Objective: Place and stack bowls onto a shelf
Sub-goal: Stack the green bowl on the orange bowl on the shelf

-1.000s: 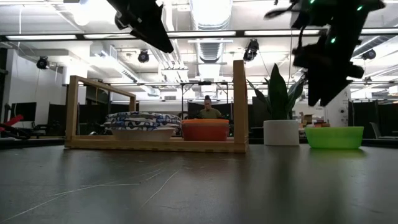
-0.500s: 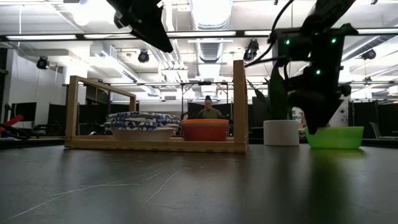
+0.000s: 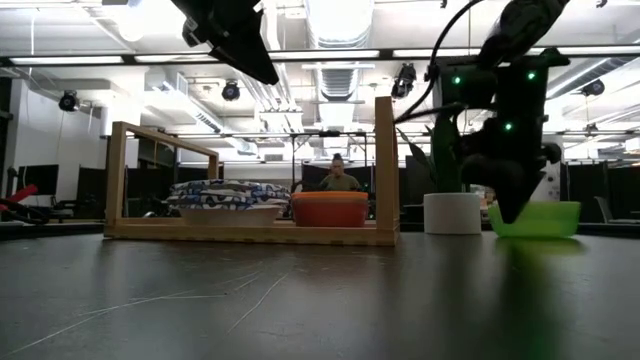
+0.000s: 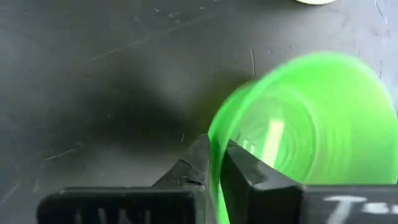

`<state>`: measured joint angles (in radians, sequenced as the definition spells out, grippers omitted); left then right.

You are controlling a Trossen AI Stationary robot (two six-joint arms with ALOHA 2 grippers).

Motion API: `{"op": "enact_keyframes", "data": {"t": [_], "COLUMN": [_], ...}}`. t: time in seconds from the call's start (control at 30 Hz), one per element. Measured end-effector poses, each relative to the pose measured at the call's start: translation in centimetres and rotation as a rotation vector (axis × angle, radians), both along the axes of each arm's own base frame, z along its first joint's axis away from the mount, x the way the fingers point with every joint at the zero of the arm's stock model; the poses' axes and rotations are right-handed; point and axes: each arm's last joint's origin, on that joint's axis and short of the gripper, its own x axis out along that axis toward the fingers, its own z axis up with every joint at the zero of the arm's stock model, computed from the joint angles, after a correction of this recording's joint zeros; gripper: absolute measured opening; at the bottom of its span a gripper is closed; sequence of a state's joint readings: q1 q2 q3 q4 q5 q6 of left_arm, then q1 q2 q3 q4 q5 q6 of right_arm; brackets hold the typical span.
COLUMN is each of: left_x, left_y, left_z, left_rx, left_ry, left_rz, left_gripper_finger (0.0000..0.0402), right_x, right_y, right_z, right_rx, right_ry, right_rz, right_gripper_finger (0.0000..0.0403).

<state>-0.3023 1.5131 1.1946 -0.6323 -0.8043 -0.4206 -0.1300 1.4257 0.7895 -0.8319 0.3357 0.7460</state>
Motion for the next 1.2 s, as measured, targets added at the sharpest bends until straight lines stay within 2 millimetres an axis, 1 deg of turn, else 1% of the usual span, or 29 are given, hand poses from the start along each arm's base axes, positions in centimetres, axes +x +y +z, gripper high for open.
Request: {"op": "enact_keyframes", "data": {"t": [0.17,0.33,0.4,0.57,0.73,0.87,0.93,1.0,1.1,1.2], "left_x": [-0.2,-0.6,-0.8,-1.6,-2.5,-3.7,-4.1,-4.6,-5.0,-5.4], "left_y": [0.0,-0.1,0.0,-0.3,-1.4,-1.8,-1.9,-1.9,-1.7,-1.4], "left_z": [-0.1,-0.4,-0.5,-0.7,-0.6,-0.1,0.3,0.8,1.4,1.8], "left_rx": [-0.001,-0.014,-0.005,0.006,0.063,0.100,0.104,0.111,0.151,0.198], "left_ry": [0.015,0.031,0.041,0.079,0.074,0.048,0.035,0.019,-0.007,-0.022], "left_rz": [0.006,0.032,0.055,0.078,0.086,0.109,0.112,0.112,0.121,0.138], "left_gripper_finger": [0.0093,0.0093,0.0093,0.0093,0.0093,0.0093,0.0093,0.0093,0.0093,0.0093], "right_x": [-0.3,-1.1,-1.3,-2.4,-3.8,-4.3,-4.0,-3.2,-1.6,0.2], "right_y": [0.9,2.8,3.8,6.2,8.1,9.4,9.9,10.4,11.1,11.7], "right_z": [1.3,3.7,5.2,9.6,14.0,16.6,17.7,18.7,19.9,21.0], "right_rx": [0.024,0.022,0.023,0.021,-0.055,-0.135,-0.175,-0.209,-0.269,-0.342], "right_ry": [-0.061,-0.165,-0.233,-0.446,-0.635,-0.732,-0.773,-0.815,-0.852,-0.852], "right_rz": [0.034,0.109,0.155,0.250,0.326,0.387,0.433,0.494,0.590,0.687], "right_gripper_finger": [0.0012,0.0009,0.0009,0.0009,0.0009,0.0009,0.0009,0.0009,0.0009,0.0009]}}
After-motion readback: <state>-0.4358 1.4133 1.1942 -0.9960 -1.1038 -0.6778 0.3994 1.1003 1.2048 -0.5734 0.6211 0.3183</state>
